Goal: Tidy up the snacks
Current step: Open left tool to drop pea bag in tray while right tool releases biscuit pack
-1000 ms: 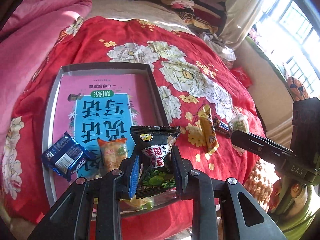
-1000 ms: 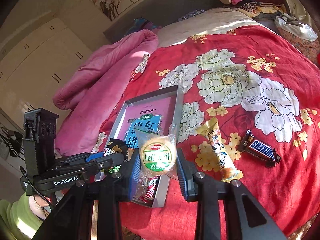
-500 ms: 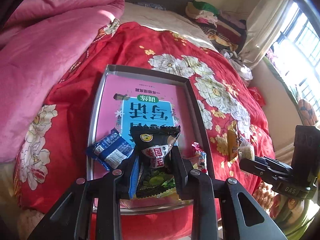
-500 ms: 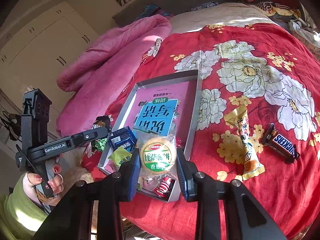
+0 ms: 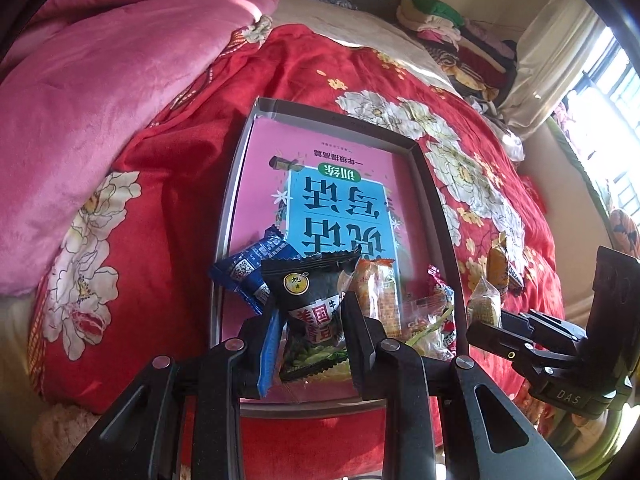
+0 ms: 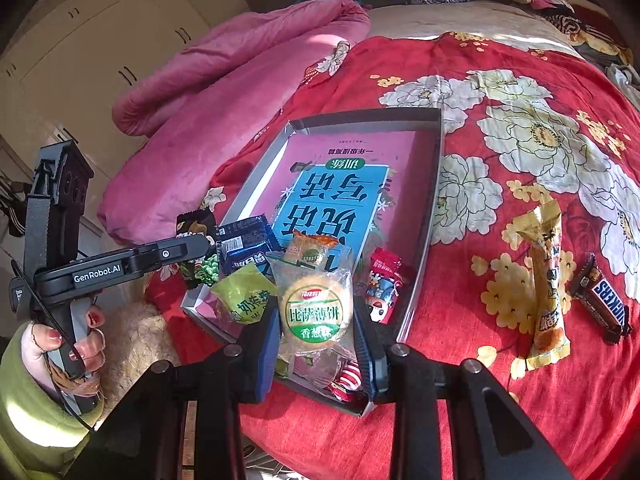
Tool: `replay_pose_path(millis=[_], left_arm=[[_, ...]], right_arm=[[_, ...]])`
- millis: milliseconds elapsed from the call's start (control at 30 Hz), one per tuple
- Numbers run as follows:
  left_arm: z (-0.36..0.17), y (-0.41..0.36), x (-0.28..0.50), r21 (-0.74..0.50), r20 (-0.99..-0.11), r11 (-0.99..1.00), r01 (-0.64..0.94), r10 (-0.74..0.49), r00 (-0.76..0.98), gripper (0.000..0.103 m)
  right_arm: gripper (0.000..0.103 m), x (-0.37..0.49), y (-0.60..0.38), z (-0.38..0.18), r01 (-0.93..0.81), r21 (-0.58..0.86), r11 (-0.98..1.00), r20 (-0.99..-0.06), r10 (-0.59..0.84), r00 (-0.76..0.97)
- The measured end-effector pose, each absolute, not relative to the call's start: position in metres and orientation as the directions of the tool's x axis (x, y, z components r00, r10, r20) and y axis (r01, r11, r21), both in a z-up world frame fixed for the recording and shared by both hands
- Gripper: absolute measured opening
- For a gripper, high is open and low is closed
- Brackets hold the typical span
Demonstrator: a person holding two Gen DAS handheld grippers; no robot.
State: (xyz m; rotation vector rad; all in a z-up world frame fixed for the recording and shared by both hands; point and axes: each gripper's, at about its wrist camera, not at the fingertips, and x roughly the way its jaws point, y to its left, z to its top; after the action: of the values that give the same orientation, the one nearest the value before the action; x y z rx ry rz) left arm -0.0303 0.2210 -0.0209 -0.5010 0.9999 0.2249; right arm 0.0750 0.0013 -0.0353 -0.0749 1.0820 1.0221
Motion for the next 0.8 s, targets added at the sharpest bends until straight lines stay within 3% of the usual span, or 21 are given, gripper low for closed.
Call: replay_pose_path(millis=[567, 700, 800], left_arm=[[-0.020, 0.215, -0.021, -0.284, -0.852, 0.874, -0.395, -0.040, 0.522, 0.031], [-0.013, 0.212, -0.018, -0.288, -0.844, 0.877, -0.385, -0.042, 0.535, 0.046], [-0.008, 0.207, -0.015, -0.294, -0.837, 0.881, -0.371, -0.049, 0.545, 0.050]], right_arm=[[0.037, 0.080, -0.007, -0.042, -0.687, 0.429, 0.587, -0.759, 0.647, 0.078], [0.040, 0.082, -0.014, -0.037, -0.680, 0.428, 0.596, -0.753, 0.651, 0.096], [0.043, 0.085, -0.020, -0.032, -0.675, 0.423, 0.605, -0.748, 0.654, 0.117]])
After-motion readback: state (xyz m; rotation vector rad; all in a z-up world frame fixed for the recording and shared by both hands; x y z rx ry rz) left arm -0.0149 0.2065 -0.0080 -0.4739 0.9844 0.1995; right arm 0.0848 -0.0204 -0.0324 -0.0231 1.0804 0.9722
